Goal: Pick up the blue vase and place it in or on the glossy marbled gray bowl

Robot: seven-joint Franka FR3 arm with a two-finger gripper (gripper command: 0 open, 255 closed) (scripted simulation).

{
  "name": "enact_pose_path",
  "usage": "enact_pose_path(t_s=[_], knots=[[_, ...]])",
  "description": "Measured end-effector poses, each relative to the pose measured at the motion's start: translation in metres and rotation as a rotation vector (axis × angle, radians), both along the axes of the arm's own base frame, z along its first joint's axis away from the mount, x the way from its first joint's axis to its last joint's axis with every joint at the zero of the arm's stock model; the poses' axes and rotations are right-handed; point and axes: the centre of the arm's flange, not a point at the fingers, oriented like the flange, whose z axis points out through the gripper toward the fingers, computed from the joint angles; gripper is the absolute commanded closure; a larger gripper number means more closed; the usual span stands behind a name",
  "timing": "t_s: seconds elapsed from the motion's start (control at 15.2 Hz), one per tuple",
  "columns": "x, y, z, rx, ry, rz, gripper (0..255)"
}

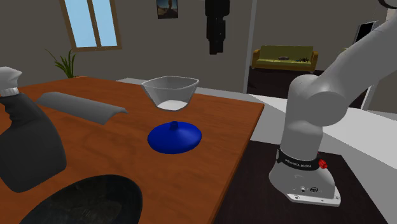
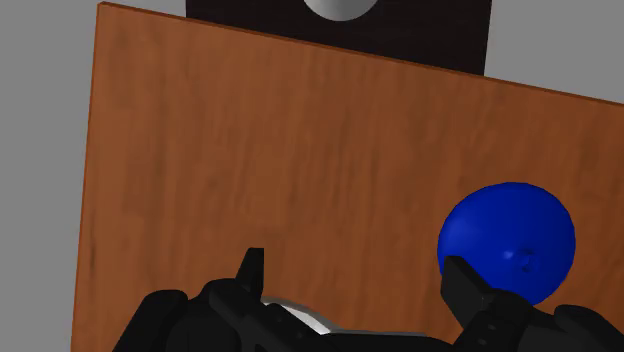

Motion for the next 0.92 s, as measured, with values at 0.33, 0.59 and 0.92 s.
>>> enact_pose_path(t_s=[0.33, 0.59, 0.92], knots=[[0.011, 0.033, -0.021, -0.002, 0.001, 0.018, 0], [0.025, 0.078, -0.046, -0.006, 0.002, 0.041, 0], [0.041, 0.133, -0.08, -0.01, 0.004, 0.071, 0]])
